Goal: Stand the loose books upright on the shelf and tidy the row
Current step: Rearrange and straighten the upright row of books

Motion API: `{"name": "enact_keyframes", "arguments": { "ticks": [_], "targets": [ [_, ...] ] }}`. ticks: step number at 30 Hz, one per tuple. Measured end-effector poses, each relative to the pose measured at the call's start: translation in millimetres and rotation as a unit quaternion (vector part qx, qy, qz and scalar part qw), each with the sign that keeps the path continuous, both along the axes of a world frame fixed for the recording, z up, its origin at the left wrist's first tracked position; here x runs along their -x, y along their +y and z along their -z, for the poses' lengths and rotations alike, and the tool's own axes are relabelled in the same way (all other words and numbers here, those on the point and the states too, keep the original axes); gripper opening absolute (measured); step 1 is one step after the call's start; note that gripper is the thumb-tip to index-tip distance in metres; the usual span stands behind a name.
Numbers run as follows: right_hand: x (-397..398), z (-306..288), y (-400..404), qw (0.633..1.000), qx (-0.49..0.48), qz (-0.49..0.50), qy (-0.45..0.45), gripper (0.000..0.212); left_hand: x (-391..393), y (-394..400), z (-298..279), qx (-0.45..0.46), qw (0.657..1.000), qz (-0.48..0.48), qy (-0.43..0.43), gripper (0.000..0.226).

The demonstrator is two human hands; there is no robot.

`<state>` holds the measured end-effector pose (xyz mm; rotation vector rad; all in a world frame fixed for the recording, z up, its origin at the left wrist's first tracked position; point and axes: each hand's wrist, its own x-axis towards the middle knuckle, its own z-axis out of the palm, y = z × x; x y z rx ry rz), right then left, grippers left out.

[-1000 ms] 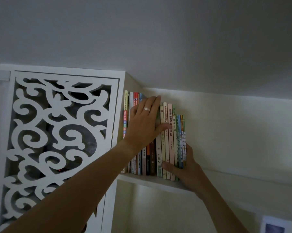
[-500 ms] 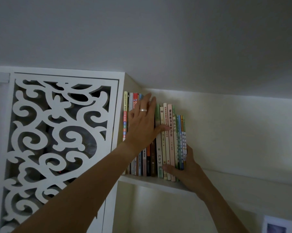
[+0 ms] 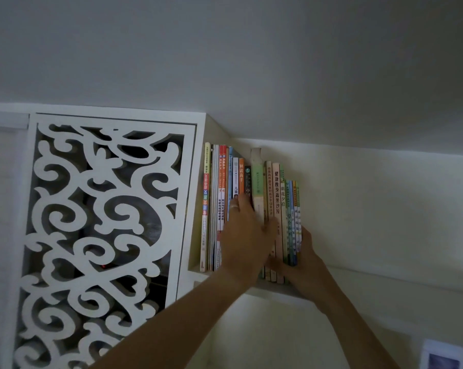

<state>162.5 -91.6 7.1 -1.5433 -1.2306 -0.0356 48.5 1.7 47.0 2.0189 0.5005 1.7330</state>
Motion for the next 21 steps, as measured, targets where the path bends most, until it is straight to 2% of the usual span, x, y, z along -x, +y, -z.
{"name": "enact_keyframes", "arguments": {
  "ticks": [3, 8, 12, 16, 21],
  "targets": [
    [-1.7, 0.7, 0.7, 1.0, -0.004, 0.002, -0.004, 0.1, 2.0, 0.7, 3.4, -0.027, 0.998, -0.037, 0.038, 0.051],
    [-7.1, 2.9, 6.8, 1.0, -0.015, 0.018, -0.018, 0.085, 22.2, -6.6, 2.1, -0.009, 0.999, -0.009, -0.035, 0.043],
    [-6.0, 7.3, 17.1, 0.997, -0.047, 0.048, -0.037, 0.082, 27.2, -18.3, 3.7, -0.032, 0.999, 0.018, 0.004, 0.057],
    [-0.7, 10.4, 12.0, 0.988, -0.069, 0.101, -0.096, 0.105, 41.6, -21.4, -3.0, 0.002, 1.0, 0.011, 0.011, 0.066],
    [6.2, 13.2, 14.7, 0.978, -0.065, 0.157, -0.123, 0.111, 78.5, -38.2, 6.2, -0.02, 1.0, -0.001, -0.007, 0.073]
  ]
}}
